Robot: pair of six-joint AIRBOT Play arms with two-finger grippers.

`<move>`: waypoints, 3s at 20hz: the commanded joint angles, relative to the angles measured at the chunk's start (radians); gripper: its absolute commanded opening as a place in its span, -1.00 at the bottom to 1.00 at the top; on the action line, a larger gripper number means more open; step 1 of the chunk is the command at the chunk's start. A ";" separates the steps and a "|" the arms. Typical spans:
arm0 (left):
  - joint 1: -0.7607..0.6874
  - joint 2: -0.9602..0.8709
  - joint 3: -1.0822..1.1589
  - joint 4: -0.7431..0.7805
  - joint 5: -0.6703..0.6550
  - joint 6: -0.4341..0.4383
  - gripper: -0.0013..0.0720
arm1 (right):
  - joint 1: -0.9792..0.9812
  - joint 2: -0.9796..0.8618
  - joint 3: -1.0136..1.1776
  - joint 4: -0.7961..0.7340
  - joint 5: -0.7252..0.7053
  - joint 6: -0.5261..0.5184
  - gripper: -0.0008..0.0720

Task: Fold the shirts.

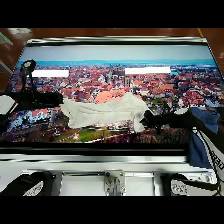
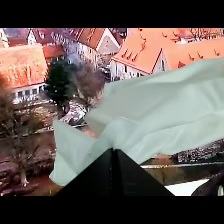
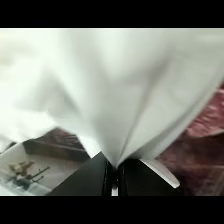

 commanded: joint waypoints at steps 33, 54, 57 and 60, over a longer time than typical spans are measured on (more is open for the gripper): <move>0.367 -0.284 0.906 -0.045 -0.571 0.391 -0.89 | -0.107 0.359 0.894 -0.108 -0.212 0.092 -0.80; -0.241 -0.282 0.698 -0.064 -0.478 0.153 -0.89 | -0.098 0.124 1.234 -0.261 -0.229 0.010 -0.80; -0.242 -0.281 0.513 -0.053 -0.481 0.152 -0.89 | -0.031 -0.065 1.234 -0.286 0.072 0.010 -0.79; -0.242 -0.281 0.365 -0.062 -0.456 0.146 -0.89 | 0.060 -0.263 1.234 -0.322 0.239 0.025 -0.79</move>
